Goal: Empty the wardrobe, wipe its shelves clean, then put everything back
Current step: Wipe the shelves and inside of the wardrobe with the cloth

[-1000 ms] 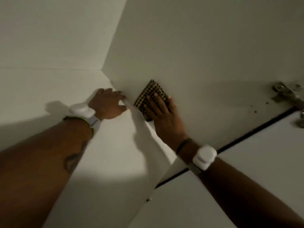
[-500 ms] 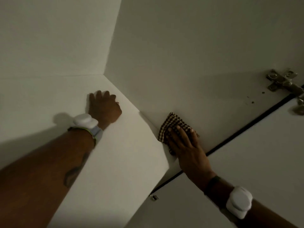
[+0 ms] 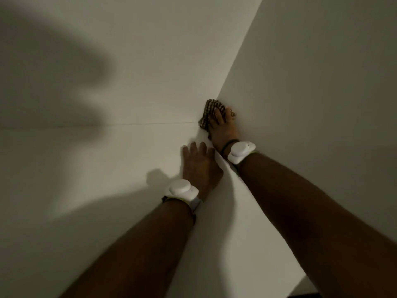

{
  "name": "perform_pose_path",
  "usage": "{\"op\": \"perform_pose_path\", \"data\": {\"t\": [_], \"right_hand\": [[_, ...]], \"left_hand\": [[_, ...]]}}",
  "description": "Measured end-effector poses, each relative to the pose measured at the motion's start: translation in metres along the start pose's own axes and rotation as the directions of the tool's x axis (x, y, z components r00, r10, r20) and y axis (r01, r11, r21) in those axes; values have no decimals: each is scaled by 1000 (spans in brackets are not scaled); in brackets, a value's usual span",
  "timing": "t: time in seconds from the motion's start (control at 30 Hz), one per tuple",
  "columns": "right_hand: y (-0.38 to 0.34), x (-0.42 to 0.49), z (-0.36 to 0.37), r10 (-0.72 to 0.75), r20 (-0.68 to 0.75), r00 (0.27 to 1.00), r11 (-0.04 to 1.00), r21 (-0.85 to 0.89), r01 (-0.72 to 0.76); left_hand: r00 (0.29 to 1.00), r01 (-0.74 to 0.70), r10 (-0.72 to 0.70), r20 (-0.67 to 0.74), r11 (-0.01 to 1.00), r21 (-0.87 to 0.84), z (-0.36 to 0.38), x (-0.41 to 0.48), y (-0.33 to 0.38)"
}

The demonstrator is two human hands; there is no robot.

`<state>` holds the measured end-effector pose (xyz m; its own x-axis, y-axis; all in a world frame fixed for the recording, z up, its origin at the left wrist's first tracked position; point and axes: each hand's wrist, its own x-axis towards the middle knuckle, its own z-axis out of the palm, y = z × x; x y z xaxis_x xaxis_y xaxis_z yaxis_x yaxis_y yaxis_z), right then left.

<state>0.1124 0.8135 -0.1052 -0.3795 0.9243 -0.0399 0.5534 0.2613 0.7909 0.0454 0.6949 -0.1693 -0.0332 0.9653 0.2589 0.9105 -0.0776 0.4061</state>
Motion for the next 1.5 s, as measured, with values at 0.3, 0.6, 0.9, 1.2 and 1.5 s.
{"op": "perform_pose_path", "data": {"t": [0.3, 0.6, 0.9, 1.2, 1.5], "right_hand": [[2, 12, 28, -26, -361, 932, 968, 223, 114], [-24, -21, 51, 281, -374, 884, 533, 827, 180], [-72, -12, 4, 218, -141, 966, 455, 890, 27], [-166, -37, -127, 115, -135, 984, 387, 918, 81], [-280, -85, -291, -159, -454, 877, 321, 816, 481]], "left_hand": [[999, 46, -46, -29, 999, 19, -5, 1, 5], [995, 102, -99, 24, 971, -217, -25, -2, 10], [992, 80, -99, -76, 971, -224, -56, -68, -92], [934, 353, -340, -107, 925, 144, -153, -177, -202], [773, 632, -623, -120, 738, 235, -192, -260, -229]]}}
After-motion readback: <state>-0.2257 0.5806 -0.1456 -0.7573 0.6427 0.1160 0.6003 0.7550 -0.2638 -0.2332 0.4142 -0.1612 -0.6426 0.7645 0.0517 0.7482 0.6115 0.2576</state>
